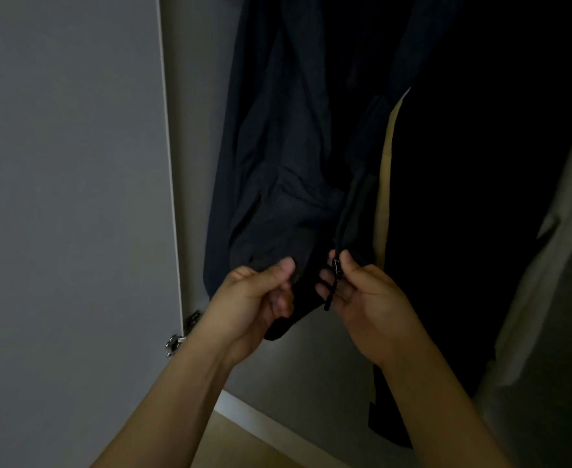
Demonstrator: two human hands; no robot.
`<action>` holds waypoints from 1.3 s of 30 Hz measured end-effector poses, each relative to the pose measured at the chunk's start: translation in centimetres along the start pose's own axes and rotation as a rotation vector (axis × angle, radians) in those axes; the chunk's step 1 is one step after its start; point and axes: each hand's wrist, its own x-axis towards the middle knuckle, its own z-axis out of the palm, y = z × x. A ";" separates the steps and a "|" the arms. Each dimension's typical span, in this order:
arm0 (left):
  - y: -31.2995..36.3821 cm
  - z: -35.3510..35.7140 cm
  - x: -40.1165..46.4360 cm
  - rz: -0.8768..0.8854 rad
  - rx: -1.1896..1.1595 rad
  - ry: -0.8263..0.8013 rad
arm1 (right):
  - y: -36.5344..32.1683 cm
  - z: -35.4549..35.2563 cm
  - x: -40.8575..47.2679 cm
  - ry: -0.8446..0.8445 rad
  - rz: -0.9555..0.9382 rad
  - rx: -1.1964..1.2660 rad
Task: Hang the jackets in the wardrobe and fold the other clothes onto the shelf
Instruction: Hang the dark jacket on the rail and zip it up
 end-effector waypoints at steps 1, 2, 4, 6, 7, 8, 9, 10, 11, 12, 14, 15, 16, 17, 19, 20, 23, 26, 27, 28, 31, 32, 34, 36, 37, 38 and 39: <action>0.4 0.1 0.3 0.045 -0.031 0.000 | -0.1 0.0 -0.1 0.009 0.006 0.000; 0.7 0.4 0.6 0.091 -0.042 -0.011 | -0.3 0.0 -0.2 0.004 0.011 -0.003; 1.0 1.3 1.0 0.168 -0.019 -0.052 | -0.6 0.0 -0.4 -0.022 0.014 -0.013; 0.9 2.2 1.1 0.232 0.035 -0.069 | -0.7 -0.2 -0.5 -0.010 0.024 -0.008; 0.8 2.5 1.1 0.264 0.056 -0.054 | -0.9 -0.2 -0.5 -0.010 0.025 0.001; 0.7 2.8 1.0 0.290 0.066 -0.026 | -0.9 -0.2 -0.5 -0.020 0.021 0.003; 0.6 3.0 1.1 0.308 0.070 0.013 | -1.0 -0.3 -0.5 -0.034 0.014 -0.012; 0.5 3.1 1.2 0.320 0.084 0.058 | -1.1 -0.4 -0.5 -0.054 0.006 -0.041; 0.5 3.2 1.2 0.328 0.111 0.101 | -1.2 -0.5 -0.5 -0.071 0.000 -0.073; 0.5 3.3 1.3 0.328 0.144 0.139 | -1.2 -0.5 -0.5 -0.084 -0.008 -0.100; 0.5 3.4 1.2 0.294 0.163 0.176 | -1.1 -0.6 -0.5 -0.090 -0.020 -0.124; 0.5 3.4 1.0 0.263 0.141 0.172 | -1.1 -0.5 -0.5 -0.083 -0.024 -0.123; 0.5 3.4 0.8 0.238 0.114 0.160 | -1.0 -0.5 -0.5 -0.075 -0.030 -0.118; 0.4 3.3 0.6 0.228 0.097 0.145 | -1.0 -0.5 -0.5 -0.068 -0.036 -0.113; 0.0 3.3 0.3 0.231 0.101 0.141 | -0.9 -0.4 -0.6 -0.067 -0.047 -0.120; -0.1 3.3 0.3 0.233 0.107 0.156 | -0.9 -0.4 -0.7 -0.068 -0.055 -0.134; -0.4 3.1 0.5 0.254 0.110 0.224 | -0.8 0.0 -0.9 -0.063 -0.083 -0.160; -0.1 2.7 0.6 0.263 0.062 0.213 | -0.6 0.3 -1.0 -0.046 -0.099 -0.167; 0.0 2.6 0.5 0.249 0.035 0.199 | -0.4 0.4 -1.0 -0.039 -0.103 -0.173; 0.2 2.4 0.5 0.226 0.006 0.186 | -0.3 0.5 -1.0 -0.029 -0.108 -0.178; 0.5 2.0 0.7 0.165 -0.011 0.208 | 0.2 0.8 -1.0 0.012 -0.126 -0.184; 0.4 1.8 0.8 0.160 0.013 0.228 | 0.3 0.9 -0.9 0.022 -0.134 -0.184; 0.4 1.7 0.9 0.176 0.055 0.244 | 0.5 1.1 -0.9 0.037 -0.150 -0.195; 0.4 1.7 0.8 0.212 0.071 0.236 | 0.6 1.2 -0.8 0.047 -0.164 -0.209; 0.3 1.7 0.8 0.228 0.085 0.233 | 0.7 1.2 -0.8 0.051 -0.169 -0.210; 0.3 1.7 0.7 0.243 0.106 0.234 | 0.7 1.3 -0.8 0.055 -0.173 -0.208; 0.2 1.7 0.7 0.255 0.131 0.235 | 0.7 1.3 -0.9 0.059 -0.174 -0.209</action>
